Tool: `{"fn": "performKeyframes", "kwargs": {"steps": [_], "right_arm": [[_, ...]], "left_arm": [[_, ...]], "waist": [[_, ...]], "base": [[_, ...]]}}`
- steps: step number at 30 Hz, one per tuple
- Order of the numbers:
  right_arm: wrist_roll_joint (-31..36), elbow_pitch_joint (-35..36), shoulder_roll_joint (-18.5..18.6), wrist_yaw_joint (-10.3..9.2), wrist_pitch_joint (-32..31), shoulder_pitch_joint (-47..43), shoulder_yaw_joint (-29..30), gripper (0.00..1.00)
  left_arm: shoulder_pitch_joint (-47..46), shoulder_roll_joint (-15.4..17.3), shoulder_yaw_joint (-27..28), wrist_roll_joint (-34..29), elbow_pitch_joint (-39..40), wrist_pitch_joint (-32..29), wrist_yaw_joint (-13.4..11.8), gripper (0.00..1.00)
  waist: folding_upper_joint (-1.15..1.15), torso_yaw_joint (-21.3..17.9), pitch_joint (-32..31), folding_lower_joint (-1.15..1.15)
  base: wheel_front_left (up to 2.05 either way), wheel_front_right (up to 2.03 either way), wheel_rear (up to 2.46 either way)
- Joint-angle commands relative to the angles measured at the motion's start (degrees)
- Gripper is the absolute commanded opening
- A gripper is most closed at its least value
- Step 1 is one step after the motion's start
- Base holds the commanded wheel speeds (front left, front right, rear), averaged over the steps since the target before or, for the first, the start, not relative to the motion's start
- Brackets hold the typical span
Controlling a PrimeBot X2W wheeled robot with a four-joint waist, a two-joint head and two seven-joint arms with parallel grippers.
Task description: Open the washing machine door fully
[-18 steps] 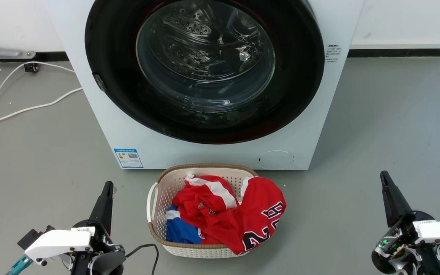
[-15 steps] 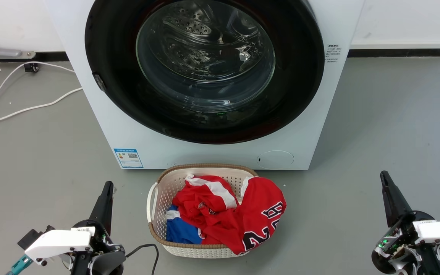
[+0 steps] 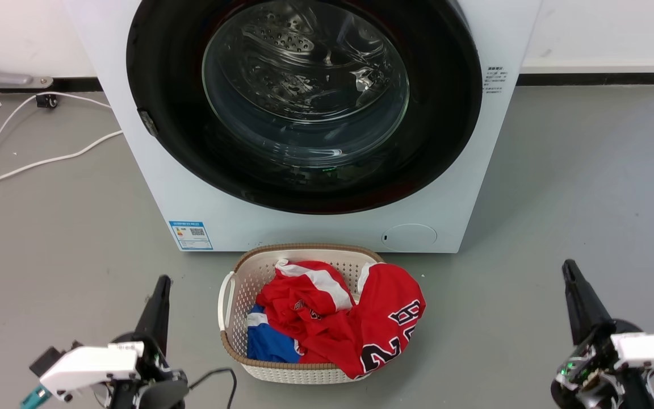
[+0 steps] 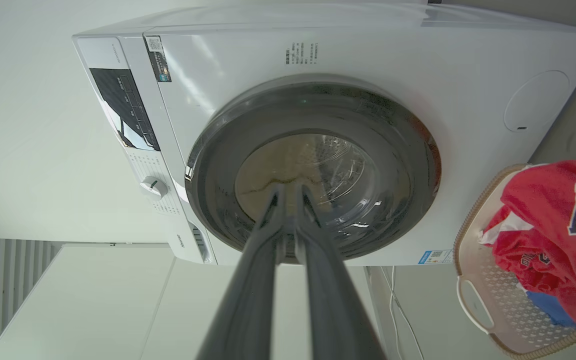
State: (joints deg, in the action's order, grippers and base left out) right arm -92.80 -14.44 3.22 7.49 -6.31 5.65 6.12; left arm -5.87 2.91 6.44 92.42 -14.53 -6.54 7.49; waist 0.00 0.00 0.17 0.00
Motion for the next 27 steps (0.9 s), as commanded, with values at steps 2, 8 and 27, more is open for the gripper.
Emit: {"fn": "performKeyframes", "kwargs": {"steps": [2, 8, 27], "right_arm": [[0.02, -1.06, -0.11, 0.0, 0.05, -0.94, -0.08, 1.0], [1.61, -0.71, -0.12, 0.0, 1.55, -1.49, -0.16, 1.0], [27.56, 6.94, -0.16, 0.0, 6.49, -3.28, -0.57, 1.0]], "left_arm": [[0.98, -0.1, -0.2, -0.01, -1.0, 0.14, 0.0, 1.0], [1.48, -0.09, -0.38, -1.39, 0.16, 1.64, 0.0, 1.0], [2.38, -0.06, -3.08, -25.57, 7.12, 6.62, -4.01, 1.0]], "waist": [[0.0, 0.0, 0.01, 0.0], [0.0, 0.01, 0.04, 0.0], [0.0, 0.21, 0.51, 0.0]], "base": [[0.0, 0.0, 0.0], [0.0, 0.0, 0.0], [0.0, 0.0, 0.0]]}}
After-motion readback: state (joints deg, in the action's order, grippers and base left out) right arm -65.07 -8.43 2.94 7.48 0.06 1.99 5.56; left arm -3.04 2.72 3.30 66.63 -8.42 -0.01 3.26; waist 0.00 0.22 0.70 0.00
